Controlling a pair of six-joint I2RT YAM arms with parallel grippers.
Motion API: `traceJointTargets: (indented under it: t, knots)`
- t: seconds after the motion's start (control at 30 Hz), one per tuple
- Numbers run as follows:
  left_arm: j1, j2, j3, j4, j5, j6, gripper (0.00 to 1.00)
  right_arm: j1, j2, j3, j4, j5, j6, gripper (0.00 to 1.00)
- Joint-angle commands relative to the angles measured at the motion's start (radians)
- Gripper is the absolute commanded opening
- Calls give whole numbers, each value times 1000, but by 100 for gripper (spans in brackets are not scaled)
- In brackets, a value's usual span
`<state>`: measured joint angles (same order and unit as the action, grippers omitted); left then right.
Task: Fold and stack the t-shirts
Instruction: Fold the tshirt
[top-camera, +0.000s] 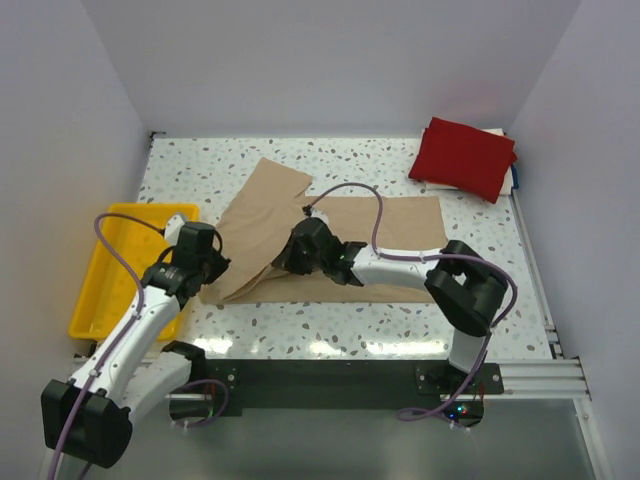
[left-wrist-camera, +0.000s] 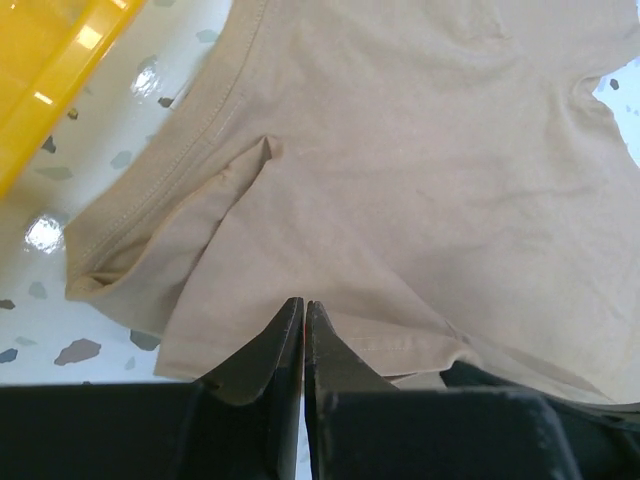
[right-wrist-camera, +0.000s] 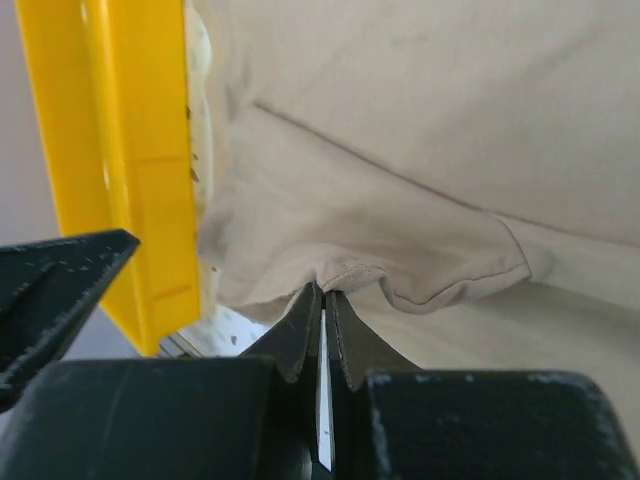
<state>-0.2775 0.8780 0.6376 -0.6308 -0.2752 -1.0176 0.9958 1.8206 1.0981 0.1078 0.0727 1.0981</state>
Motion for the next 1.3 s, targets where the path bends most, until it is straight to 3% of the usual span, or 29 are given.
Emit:
traceJointTargets:
  t: [0.0, 0.5, 0.53, 0.63, 0.73, 0.83, 1.27]
  knots:
    - [-5, 41, 86, 54, 8, 50, 9, -49, -9, 74, -23, -37, -35, 0]
    - [-3, 216, 154, 125, 22, 88, 9, -204, 195, 209, 73, -175, -43, 1]
    - [-3, 217, 148, 114, 10, 85, 10, -206, 198, 212, 73, -180, -44, 6]
    - [-5, 184, 94, 97, -21, 64, 24, -210, 187, 212, 73, -172, -67, 37]
    - [-3, 144, 15, 134, 13, 68, 36, -212, 157, 204, 59, -145, -95, 45]
    - [-5, 122, -59, 157, 56, 65, 45, -215, 129, 195, 40, -134, -115, 46]
    - [-6, 121, -179, 316, 221, 28, 55, -229, -16, 143, -34, -42, -202, 47]
